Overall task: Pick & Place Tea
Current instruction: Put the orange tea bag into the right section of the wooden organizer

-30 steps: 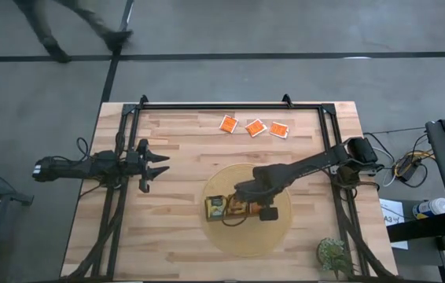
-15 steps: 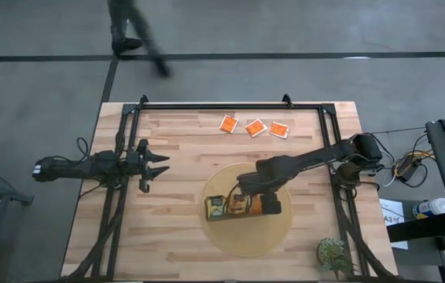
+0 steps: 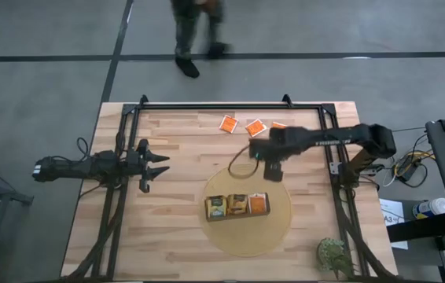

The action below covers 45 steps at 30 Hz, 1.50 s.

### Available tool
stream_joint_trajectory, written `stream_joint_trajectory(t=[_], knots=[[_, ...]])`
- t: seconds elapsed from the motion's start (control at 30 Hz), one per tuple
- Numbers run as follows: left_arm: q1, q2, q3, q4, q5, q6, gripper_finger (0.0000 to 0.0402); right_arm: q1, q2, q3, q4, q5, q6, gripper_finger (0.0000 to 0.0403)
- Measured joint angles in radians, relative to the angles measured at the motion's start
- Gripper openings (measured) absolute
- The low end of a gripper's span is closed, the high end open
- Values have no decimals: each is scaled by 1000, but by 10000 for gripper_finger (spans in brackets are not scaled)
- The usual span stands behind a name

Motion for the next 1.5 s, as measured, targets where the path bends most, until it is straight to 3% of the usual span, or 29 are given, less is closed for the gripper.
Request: stream_joint_trajectory(t=[0.17, 0.3, 0.53, 0.87, 1.23, 1.5], knots=[[0, 0, 0, -1, 0, 0, 153, -180, -63, -128, 60, -10, -44, 196], [0, 0, 0, -1, 0, 0, 153, -305, -116, -267, 206, -15, -129, 194], [0, 0, 0, -2, 0, 0, 153, -413, -163, -419, 335, -49, -342, 186], [0, 0, 0, -4, 0, 0, 153, -493, -161, -471, 438, 9, -396, 173], [0, 1, 0, -5, 0, 0, 153, -660, -104, -466, 529, -167, -421, 171], [0, 1, 0, -5, 0, 0, 153, -712, 14, -438, 554, -183, -417, 171]])
